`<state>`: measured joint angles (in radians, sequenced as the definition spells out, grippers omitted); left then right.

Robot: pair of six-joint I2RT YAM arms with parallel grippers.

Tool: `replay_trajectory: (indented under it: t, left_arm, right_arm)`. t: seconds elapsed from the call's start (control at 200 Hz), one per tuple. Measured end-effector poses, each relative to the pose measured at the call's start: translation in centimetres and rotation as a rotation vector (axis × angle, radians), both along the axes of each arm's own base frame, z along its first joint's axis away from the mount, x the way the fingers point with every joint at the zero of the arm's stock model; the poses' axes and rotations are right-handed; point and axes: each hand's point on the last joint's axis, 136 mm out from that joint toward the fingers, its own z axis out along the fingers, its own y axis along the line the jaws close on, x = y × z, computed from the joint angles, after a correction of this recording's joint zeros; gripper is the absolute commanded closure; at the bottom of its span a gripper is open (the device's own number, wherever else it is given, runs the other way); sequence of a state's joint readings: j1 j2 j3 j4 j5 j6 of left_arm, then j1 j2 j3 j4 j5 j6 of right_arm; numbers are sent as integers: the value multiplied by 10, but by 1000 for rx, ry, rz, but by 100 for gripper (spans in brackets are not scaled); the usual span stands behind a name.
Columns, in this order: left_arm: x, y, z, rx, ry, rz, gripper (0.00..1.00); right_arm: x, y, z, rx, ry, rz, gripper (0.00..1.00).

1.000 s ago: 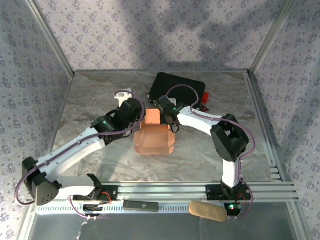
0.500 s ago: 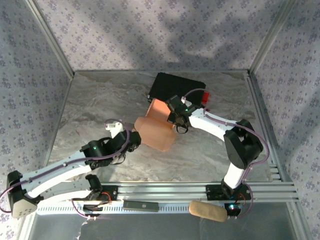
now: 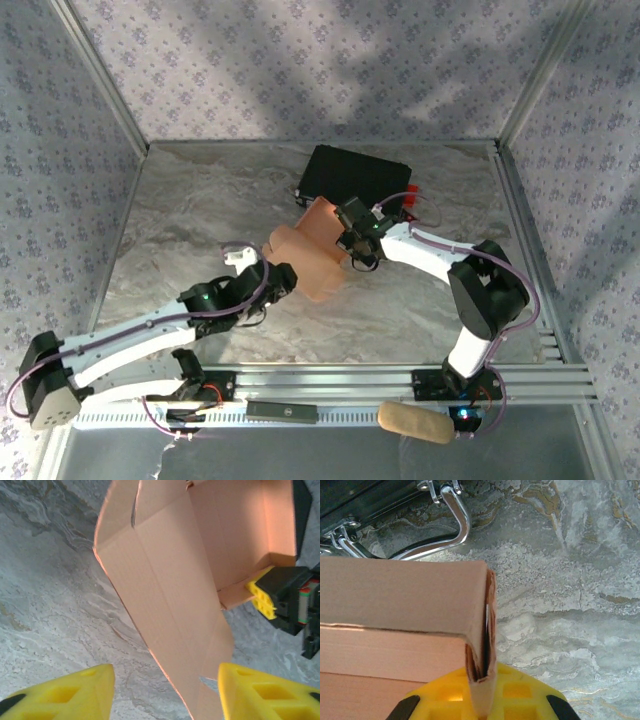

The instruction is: Fold the paper box

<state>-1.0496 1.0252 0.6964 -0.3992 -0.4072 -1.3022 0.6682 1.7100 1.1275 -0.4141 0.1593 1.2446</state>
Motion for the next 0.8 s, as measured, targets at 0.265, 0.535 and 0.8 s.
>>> replay_trajectory:
  t: [0.265, 0.535, 0.8]
  left_arm:
    - [7, -13, -10, 8, 8, 1, 85]
    - [11, -16, -8, 20, 3, 7, 100]
    - [15, -10, 20, 121, -37, -28, 100]
  right_arm:
    - [-4, 1, -1, 34, 6, -17, 100]
    - [-11, -2, -2, 57, 16, -43, 100]
    - [-12, 5, 12, 111, -12, -27, 66]
